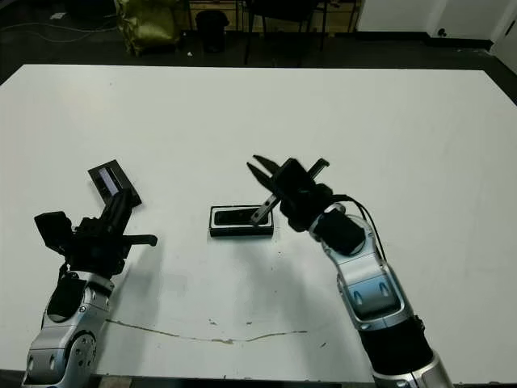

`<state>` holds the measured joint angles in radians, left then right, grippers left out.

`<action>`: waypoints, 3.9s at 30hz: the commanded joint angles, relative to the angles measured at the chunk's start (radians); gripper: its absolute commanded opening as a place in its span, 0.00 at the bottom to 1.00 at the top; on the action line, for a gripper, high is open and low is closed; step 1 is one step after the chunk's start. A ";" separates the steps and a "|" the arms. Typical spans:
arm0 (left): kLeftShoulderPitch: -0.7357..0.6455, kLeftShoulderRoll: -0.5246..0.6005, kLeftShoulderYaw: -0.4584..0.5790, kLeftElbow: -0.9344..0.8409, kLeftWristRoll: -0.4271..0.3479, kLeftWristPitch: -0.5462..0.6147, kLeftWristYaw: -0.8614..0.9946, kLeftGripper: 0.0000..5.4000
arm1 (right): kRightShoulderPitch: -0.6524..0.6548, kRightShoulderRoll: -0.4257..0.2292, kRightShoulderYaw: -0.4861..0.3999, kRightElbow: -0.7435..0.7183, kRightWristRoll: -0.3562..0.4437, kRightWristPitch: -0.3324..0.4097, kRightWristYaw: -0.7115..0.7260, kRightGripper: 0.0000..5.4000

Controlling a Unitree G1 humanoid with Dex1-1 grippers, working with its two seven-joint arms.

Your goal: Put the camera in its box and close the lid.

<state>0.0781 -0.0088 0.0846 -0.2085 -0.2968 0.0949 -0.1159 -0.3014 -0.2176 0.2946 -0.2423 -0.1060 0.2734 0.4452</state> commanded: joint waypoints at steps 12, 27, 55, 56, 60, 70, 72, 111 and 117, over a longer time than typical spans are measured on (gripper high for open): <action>0.011 0.006 0.000 0.014 0.015 0.003 0.000 0.00 | 0.058 0.020 0.053 0.063 -0.060 0.087 -0.056 0.00; 0.010 0.002 -0.006 0.002 0.021 0.006 0.010 0.00 | 0.081 0.024 0.082 0.145 -0.101 0.092 -0.066 0.00; 0.009 0.004 0.002 0.001 0.008 0.015 0.003 0.00 | 0.195 -0.019 -0.043 -0.151 0.036 0.061 -0.016 0.00; 0.008 0.005 0.004 0.003 0.004 0.015 -0.001 0.00 | 0.197 -0.023 -0.056 -0.176 0.044 0.048 -0.018 0.00; 0.010 0.014 0.013 0.000 -0.012 0.020 -0.015 0.00 | 0.210 -0.016 -0.129 -0.262 0.117 0.007 -0.023 0.00; -0.058 0.129 0.079 -0.014 0.014 -0.022 -0.059 0.00 | 0.225 -0.048 -0.311 -0.304 0.275 -0.025 -0.011 0.00; -0.089 0.179 0.095 -0.033 0.035 0.016 -0.054 0.00 | 0.232 -0.056 -0.334 -0.287 0.296 -0.032 -0.007 0.00; -1.114 0.601 -0.397 1.160 0.673 -0.070 -0.372 0.00 | 0.337 0.135 -0.456 -0.292 0.449 0.027 -0.362 0.00; -1.160 0.575 -0.468 1.319 0.769 -0.183 -0.320 0.00 | 0.340 0.131 -0.463 -0.296 0.467 0.037 -0.360 0.00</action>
<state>-1.0743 0.5780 -0.3615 1.0753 0.4439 -0.0623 -0.4465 0.0254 -0.0787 -0.1589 -0.5379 0.3478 0.2815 0.0891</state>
